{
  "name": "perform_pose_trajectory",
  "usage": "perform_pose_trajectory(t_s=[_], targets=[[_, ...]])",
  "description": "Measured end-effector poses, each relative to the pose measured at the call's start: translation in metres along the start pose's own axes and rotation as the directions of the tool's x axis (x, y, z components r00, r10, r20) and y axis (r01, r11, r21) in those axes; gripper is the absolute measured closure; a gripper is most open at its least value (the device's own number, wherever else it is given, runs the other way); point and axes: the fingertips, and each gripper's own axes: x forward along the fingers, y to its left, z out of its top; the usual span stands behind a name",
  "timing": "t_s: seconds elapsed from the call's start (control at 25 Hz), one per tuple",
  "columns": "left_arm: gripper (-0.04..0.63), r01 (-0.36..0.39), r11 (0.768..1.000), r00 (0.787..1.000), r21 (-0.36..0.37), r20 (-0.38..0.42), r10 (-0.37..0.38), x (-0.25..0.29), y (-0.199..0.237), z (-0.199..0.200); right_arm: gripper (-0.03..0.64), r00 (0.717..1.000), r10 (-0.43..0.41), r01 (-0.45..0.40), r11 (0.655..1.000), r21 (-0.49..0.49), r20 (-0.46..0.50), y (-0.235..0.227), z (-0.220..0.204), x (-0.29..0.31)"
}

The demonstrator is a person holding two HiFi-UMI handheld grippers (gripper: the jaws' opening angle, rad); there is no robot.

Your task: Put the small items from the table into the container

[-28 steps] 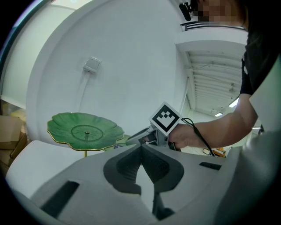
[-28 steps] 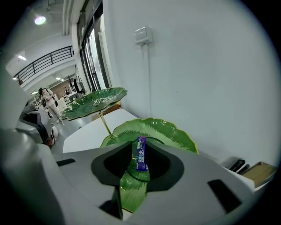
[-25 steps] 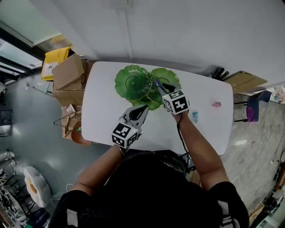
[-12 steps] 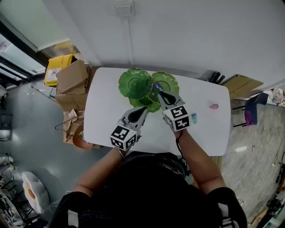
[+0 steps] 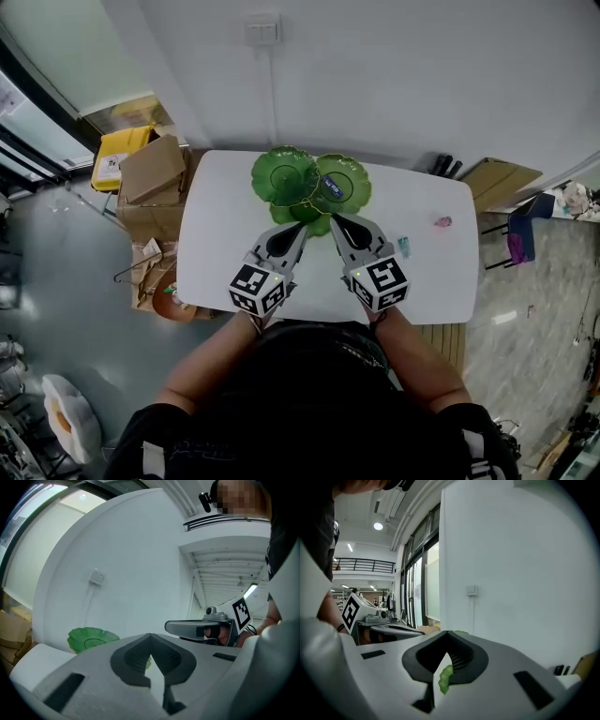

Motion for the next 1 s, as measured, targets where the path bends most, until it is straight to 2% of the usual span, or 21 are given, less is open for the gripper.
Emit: perform_pose_trajectory(t_s=[0.12,0.36,0.68,1.0], targets=[[0.588,0.009,1.000,1.000,0.004,0.011,-0.009,-0.002,-0.003,0.003,0.601,1.000,-0.012,0.012,1.000,0.011,0.010,0.005,0.000,-0.008],[0.588,0.056,0.996,0.998,0.074,0.014,-0.057,-0.002,-0.017,0.011,0.601,0.999,-0.031,0.031,0.999,0.027,0.012,0.006,-0.001,-0.014],[0.588,0.127,0.990,0.991,0.062,0.034,-0.129,-0.001,-0.028,0.011,0.601,0.999,-0.053,0.053,0.998,0.038,-0.001,0.004,-0.006,-0.020],[0.588,0.139,0.989,0.990,0.039,0.009,-0.140,0.022,-0.040,0.001,0.601,0.997,-0.074,0.075,0.995,0.058,-0.019,-0.013,-0.015,-0.038]])
